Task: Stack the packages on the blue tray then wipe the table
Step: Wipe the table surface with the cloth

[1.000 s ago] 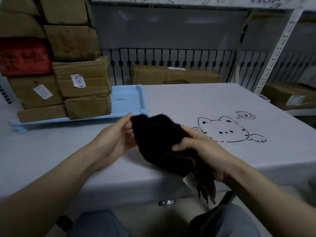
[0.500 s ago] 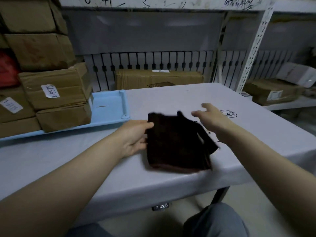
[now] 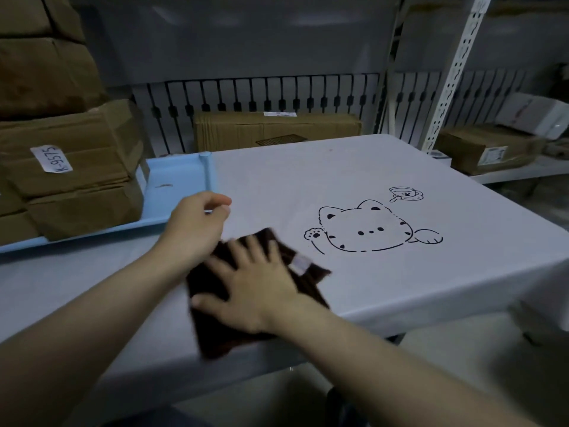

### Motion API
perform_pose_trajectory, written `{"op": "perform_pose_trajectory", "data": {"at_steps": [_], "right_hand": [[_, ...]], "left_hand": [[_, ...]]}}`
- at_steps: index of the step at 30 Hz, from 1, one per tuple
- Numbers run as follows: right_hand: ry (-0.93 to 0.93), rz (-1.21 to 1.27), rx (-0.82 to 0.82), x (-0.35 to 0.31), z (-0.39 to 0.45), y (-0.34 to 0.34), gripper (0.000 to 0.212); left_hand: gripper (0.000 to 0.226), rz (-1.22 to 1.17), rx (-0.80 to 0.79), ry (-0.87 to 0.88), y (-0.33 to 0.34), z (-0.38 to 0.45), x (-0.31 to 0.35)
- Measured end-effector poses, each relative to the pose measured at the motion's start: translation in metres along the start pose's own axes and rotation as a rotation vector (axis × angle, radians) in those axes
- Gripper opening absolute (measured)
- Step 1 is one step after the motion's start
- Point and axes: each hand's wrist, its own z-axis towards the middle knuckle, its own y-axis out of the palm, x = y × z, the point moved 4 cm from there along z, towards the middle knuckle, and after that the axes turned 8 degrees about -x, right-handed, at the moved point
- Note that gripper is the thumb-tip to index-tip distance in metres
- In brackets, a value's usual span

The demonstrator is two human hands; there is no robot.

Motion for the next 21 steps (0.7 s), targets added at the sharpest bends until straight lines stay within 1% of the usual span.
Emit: {"op": "perform_pose_trajectory", "data": {"at_steps": [2, 3, 4, 6, 8, 10, 11, 13, 16, 18, 21], "right_hand": [[-0.194, -0.013, -0.011, -0.02, -0.01, 0.001, 0.069], [-0.242, 0.0, -0.018, -0.019, -0.016, 0.0, 0.067], [-0.262, 0.018, -0.014, -0.011, -0.021, 0.0, 0.064], [-0.232, 0.023, 0.026, 0.022, -0.029, -0.002, 0.063], [-0.11, -0.007, 0.05, 0.07, -0.034, -0.007, 0.074], [0.083, 0.007, 0.047, 0.133, -0.041, -0.011, 0.089], [0.194, 0.03, 0.05, 0.168, -0.045, -0.013, 0.092], [0.399, 0.071, 0.084, 0.238, -0.057, -0.016, 0.089], [0.641, 0.117, 0.102, 0.321, -0.067, -0.018, 0.071], [0.772, 0.174, 0.103, 0.354, -0.062, -0.023, 0.066], [0.923, 0.244, 0.114, 0.377, -0.038, -0.031, 0.067]], "left_hand": [[0.022, 0.049, -0.037, 0.018, 0.004, 0.005, 0.006], [0.024, 0.082, -0.072, 0.038, 0.009, 0.008, 0.008], [0.026, 0.117, -0.11, 0.054, 0.016, 0.011, 0.01], [0.03, 0.183, -0.174, 0.074, 0.031, 0.018, 0.012], [0.034, 0.272, -0.23, 0.092, 0.047, 0.026, 0.012], [0.04, 0.378, -0.303, 0.1, 0.062, 0.034, 0.011], [0.044, 0.435, -0.348, 0.099, 0.07, 0.039, 0.009], [0.054, 0.567, -0.438, 0.1, 0.085, 0.049, 0.007], [0.062, 0.75, -0.519, 0.063, 0.098, 0.067, 0.007], [0.062, 0.869, -0.517, 0.041, 0.102, 0.084, 0.008], [0.051, 0.982, -0.501, 0.015, 0.105, 0.11, 0.008]]}}
